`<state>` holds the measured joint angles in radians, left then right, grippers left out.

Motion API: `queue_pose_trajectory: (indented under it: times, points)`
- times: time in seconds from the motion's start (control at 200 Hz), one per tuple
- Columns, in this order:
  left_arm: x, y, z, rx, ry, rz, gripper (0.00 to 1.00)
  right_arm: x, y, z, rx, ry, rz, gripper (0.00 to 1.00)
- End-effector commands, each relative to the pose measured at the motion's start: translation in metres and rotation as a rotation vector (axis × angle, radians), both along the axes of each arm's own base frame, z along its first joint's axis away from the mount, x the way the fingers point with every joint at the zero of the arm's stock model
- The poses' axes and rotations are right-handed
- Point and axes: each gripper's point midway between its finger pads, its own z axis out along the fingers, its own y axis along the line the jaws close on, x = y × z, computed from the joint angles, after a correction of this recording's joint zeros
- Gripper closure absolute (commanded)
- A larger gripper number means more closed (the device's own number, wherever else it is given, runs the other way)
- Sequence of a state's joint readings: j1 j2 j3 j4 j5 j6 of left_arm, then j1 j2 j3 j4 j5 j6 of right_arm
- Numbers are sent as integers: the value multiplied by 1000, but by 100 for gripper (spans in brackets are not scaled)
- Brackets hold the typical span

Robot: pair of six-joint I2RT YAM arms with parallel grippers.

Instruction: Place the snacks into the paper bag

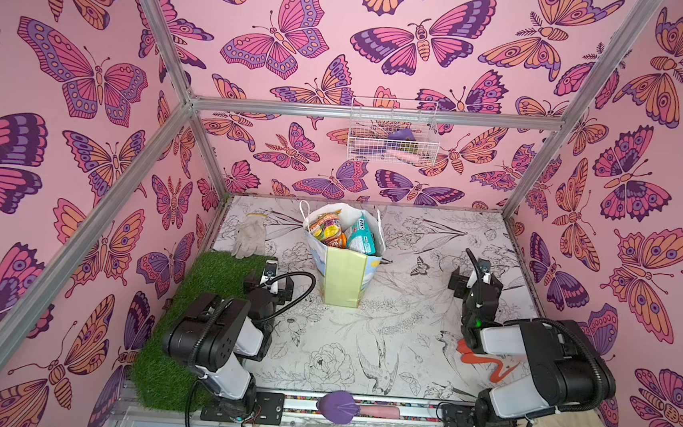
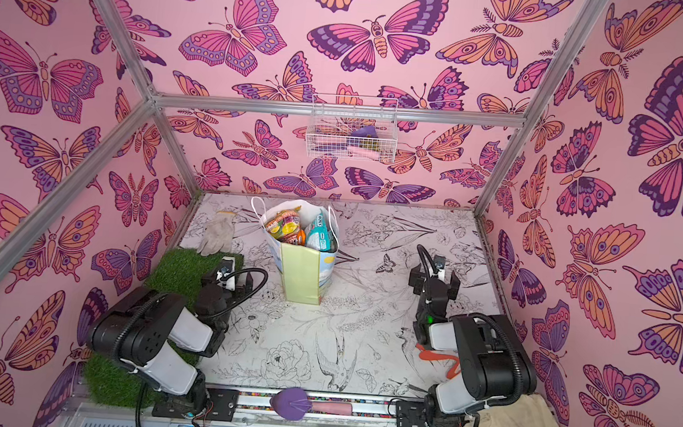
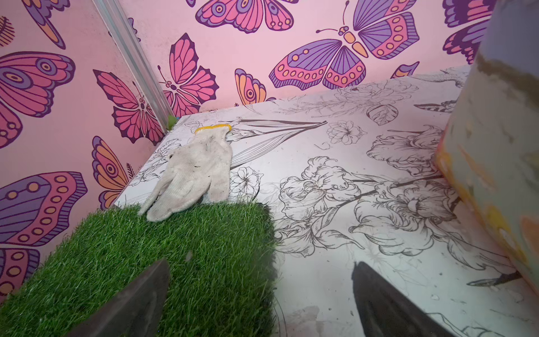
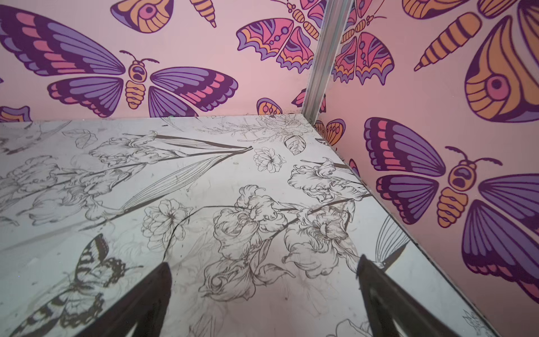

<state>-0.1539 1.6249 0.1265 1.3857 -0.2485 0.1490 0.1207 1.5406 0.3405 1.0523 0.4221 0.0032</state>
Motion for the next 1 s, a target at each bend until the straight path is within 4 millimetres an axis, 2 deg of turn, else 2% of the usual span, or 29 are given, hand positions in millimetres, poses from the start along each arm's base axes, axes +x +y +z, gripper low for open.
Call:
queue_pose_trajectory:
  times: [0.0,0.446,0.581,0.636,0.641,0.671,0.931,0.991]
  points:
    - [1,-7,10,-3,-41,-35,1,0,-3,-19,68,86,7,1]
    - [11,-1,8,-21,-20,-16,1,-1,-4,-18,77,103,16,1]
    - [27,10,2,-67,66,18,1,0,-3,-18,77,104,18,1]
    - [33,17,-8,-119,144,20,1,0,-3,-18,77,102,17,1]
    - [38,16,-3,-124,132,13,1,0,-4,-18,77,101,16,1]
    - [43,22,-2,-167,157,5,1,0,-3,-18,77,102,17,1]
    - [43,23,-2,-199,147,-20,1,0,-3,-18,78,104,15,1]
    - [42,22,-1,-201,144,-27,1,-2,-12,-18,86,95,-36,1]
